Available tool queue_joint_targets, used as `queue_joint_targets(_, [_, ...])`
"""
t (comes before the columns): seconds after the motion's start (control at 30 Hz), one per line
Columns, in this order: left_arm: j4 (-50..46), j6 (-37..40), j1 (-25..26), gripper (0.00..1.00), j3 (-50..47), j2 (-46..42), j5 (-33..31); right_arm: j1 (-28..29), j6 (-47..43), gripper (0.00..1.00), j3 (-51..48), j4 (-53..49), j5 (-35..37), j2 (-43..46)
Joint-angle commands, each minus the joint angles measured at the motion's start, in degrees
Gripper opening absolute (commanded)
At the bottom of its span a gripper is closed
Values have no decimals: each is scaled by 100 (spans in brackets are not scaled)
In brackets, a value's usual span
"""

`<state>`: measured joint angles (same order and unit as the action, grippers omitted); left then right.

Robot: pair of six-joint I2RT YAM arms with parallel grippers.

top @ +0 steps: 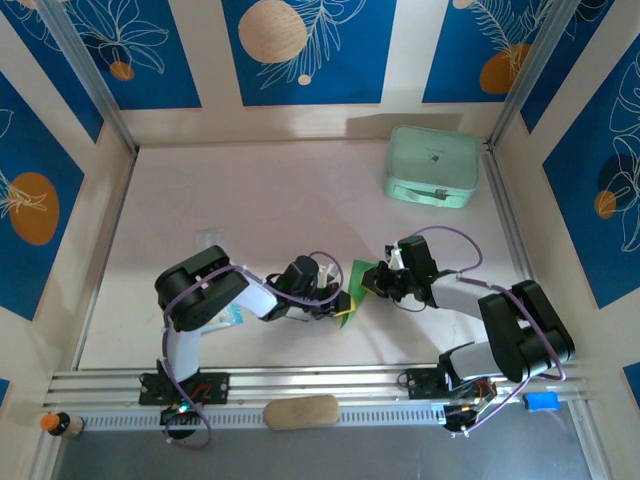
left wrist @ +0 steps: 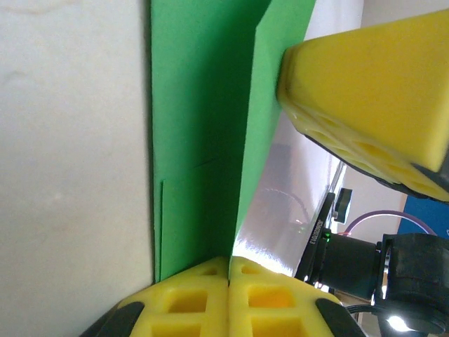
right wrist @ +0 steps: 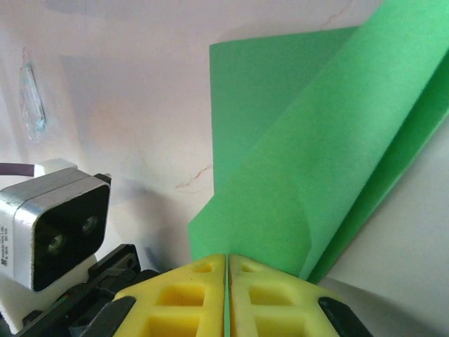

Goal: Fold a paper plane with a square sheet of paper (pick it up from the middle)
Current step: Fold the wing for the fifth time at the center of the table.

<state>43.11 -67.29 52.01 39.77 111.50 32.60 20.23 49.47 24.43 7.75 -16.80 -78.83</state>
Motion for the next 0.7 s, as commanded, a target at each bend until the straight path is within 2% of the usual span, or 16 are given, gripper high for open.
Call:
queue_joint_targets(0.0, [-533,-61,38,0,80,249,-35,8,-83,9,61,-27,-176,3])
queue_joint_targets(0.23, [-671,-168,42,0,136,267,-42,3,-70,9,165,158,-267,-302])
queue_joint_targets(0.67, [-137,-632,13,0,-145,328,-215,-131,-113,9,308,284,-403,-619])
